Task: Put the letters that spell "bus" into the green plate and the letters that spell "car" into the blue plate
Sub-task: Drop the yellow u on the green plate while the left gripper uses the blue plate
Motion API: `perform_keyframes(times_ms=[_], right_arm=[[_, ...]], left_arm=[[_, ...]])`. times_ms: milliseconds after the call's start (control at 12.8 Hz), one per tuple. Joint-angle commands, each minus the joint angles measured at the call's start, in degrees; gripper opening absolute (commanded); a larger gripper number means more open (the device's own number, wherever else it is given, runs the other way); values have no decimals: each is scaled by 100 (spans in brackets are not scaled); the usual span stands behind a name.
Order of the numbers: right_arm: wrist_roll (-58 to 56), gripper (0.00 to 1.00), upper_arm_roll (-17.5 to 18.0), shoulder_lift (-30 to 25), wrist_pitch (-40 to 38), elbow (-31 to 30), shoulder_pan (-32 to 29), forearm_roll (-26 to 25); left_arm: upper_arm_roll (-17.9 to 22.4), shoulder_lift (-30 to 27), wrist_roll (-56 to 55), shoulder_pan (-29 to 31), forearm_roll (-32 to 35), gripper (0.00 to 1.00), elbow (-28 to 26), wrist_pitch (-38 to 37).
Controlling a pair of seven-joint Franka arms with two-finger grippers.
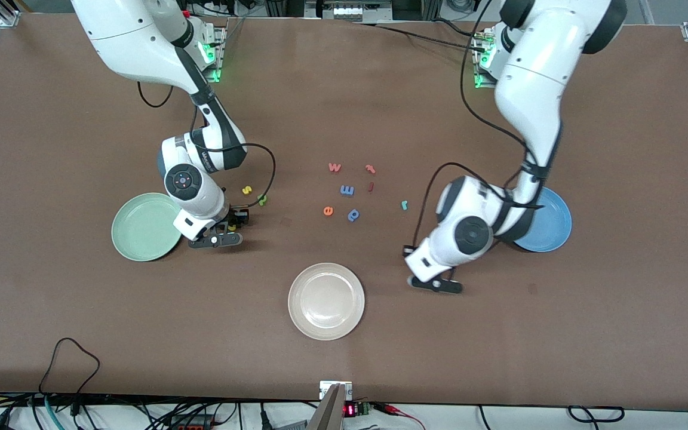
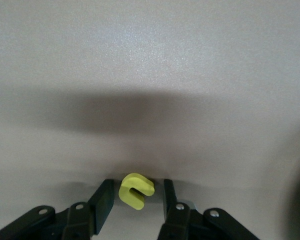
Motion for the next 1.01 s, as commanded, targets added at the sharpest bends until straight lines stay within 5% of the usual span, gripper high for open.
perform_keyframes(times_ms=[0,234,623,934], right_arm=[[36,42,-47,42,-52,-26,76,62],[10,22,-47,42,-52,-26,76,62],[-140,14,-82,-63,-165,18,-2,53],[-770,14,-91,-827,-946,-17,-861,18]], left_arm=[[-58,-601,104,542,-2,16,-132,-1258],[-23,-1067,322,1061,15,17,-622,-2018],[-5,-1368,1202,2019,639,17,-1327,-1923],[-14,-1683,1221,2178,842,17,-2616,-476]])
